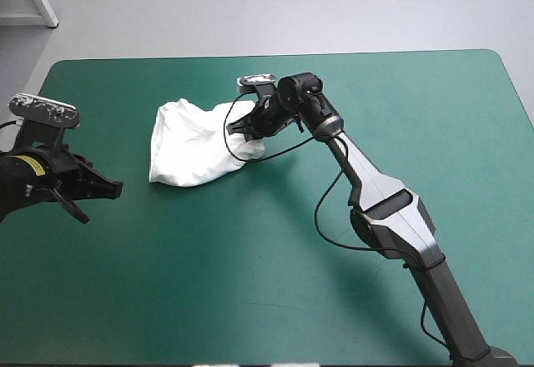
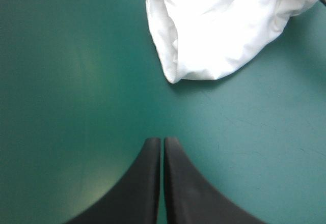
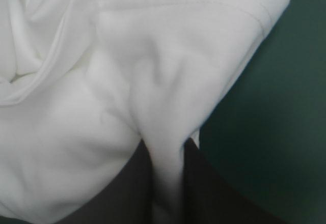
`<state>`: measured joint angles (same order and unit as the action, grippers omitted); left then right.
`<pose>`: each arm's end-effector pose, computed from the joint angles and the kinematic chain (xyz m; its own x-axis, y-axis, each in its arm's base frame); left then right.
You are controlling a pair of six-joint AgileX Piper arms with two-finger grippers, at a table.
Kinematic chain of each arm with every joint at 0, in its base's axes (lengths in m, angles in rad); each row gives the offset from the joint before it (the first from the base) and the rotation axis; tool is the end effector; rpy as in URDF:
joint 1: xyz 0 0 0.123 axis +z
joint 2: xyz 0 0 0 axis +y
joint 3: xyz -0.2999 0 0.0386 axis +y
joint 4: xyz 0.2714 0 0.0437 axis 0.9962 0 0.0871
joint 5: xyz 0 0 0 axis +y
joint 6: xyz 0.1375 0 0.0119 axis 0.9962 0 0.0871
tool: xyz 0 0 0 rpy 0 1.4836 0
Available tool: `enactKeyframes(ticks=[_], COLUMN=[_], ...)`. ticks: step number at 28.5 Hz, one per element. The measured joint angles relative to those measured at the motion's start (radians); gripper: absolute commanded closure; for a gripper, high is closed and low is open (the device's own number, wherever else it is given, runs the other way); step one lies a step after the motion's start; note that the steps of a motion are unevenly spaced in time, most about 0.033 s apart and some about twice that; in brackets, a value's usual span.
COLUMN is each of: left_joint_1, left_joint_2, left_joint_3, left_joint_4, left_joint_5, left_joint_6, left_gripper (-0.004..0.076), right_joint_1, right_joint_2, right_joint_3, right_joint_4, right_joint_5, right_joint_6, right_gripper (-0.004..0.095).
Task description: Fold the cloth
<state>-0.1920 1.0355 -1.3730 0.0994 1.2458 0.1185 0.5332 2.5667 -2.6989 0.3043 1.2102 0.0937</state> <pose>0.2140 -0.0284 0.4312 -0.6903 0.2861 -0.6645 0.2330 0.9575 0.1702 0.5058 0.3435 0.2231 -0.8243 -0.2607 -0.5025 -0.4660 0.8164 0.3410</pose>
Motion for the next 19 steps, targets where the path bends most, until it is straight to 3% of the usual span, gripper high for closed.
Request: enactKeyframes(ticks=[9, 16, 19], left_joint_1=[0.0, 0.0, 0.0], left_joint_2=[0.0, 0.0, 0.0], left_joint_3=[0.0, 0.0, 0.0], left_joint_4=[0.002, -0.007, -0.013], left_joint_5=[0.0, -0.004, -0.005], left_joint_6=[0.004, 0.004, 0.004], left_gripper=[0.0705, 0.0705, 0.0705], right_joint_1=[-0.174, -0.275, -0.35], right_joint_2=[-0.193, -0.383, -0.442], right_joint_3=[0.279, 0.622, 0.714], right_joint_4=[-0.03, -0.223, -0.237], right_joint_5=[0.004, -0.007, -0.008], right_joint_6=[-0.039, -0.079, -0.083], right_gripper=[0.0925, 0.0926, 0.0926])
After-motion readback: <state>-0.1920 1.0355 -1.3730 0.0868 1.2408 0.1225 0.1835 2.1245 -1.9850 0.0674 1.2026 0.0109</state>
